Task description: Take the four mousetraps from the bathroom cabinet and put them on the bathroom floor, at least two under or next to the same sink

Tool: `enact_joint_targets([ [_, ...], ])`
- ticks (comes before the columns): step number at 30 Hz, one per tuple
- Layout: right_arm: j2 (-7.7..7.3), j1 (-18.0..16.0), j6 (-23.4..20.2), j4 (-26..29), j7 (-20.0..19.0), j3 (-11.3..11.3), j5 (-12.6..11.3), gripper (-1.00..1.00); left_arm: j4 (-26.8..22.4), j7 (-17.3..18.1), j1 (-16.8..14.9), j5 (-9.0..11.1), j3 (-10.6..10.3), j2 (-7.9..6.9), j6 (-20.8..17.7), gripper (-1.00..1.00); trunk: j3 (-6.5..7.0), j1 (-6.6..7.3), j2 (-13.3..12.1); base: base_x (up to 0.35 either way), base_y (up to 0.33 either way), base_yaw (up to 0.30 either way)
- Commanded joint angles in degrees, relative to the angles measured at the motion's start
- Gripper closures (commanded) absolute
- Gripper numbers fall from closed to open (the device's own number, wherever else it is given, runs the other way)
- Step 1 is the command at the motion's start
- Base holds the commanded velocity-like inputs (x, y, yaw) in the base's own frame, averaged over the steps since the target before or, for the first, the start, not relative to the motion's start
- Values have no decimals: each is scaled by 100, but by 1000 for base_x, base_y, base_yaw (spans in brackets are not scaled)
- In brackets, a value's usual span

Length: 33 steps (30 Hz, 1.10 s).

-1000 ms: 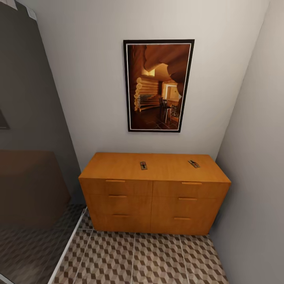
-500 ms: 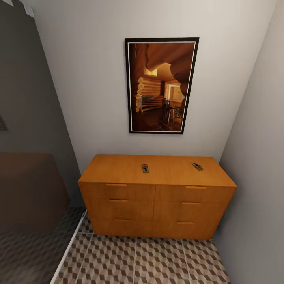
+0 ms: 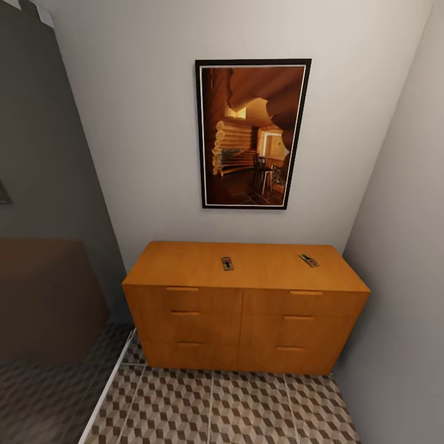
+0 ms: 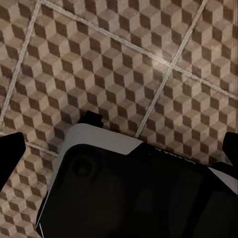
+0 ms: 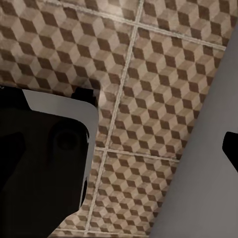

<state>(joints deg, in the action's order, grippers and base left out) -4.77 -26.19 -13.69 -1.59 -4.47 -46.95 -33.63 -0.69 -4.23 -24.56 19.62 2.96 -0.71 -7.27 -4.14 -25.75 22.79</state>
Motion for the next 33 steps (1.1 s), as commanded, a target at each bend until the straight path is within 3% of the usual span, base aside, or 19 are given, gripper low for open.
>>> enact_joint_targets([
  [1,21,15,-11,-8,-27,-48,-39,-100,-41,-17,-4,16,28,13,-61,-100,-12,-3,12,0,0,0],
  [4,63,83,-11,-8,-23,-49,-39,-100,-137,-20,-4,16,28,41,-158,-100,-12,-3,12,0,0,0],
  [5,89,138,-5,-8,-21,-48,-39,-100,-1161,-23,-5,16,29,62,-1213,-100,-12,-3,12,0,0,0],
  [8,98,156,-4,-8,-20,-45,-41,-100,-1630,-32,-5,15,25,75,-1622,-100,-12,-3,12,0,0,0],
  [9,101,165,-3,-8,-19,-44,-44,-100,-2123,-70,-5,15,23,82,-2058,-100,-12,-3,12,0,0,0],
  [17,101,174,-2,-8,-19,-43,-43,-100,-3621,-378,-5,26,26,93,-3334,-100,-12,-3,12,0,0,0],
  [18,105,175,-2,-9,-19,-43,-40,-100,-4234,-490,-5,28,23,170,-3818,-100,-12,-3,12,0,0,0],
  [23,102,175,-2,-11,-19,-43,-45,-100,-4786,-546,-5,9,27,350,-4257,-100,-12,-3,12,0,0,0],
  [30,100,176,0,-13,-17,-41,-52,-100,-5157,-572,-15,15,27,461,-4725,-100,-12,-3,12,0,0,0],
  [31,92,178,115,-14,-14,-35,-63,-100,-5248,-572,-28,23,26,610,-4987,-100,-12,-3,12,0,0,0],
  [33,88,177,182,-15,-9,-35,-64,-100,-5254,-572,-33,25,24,633,-5019,-100,-12,-3,12,0,0,0],
])
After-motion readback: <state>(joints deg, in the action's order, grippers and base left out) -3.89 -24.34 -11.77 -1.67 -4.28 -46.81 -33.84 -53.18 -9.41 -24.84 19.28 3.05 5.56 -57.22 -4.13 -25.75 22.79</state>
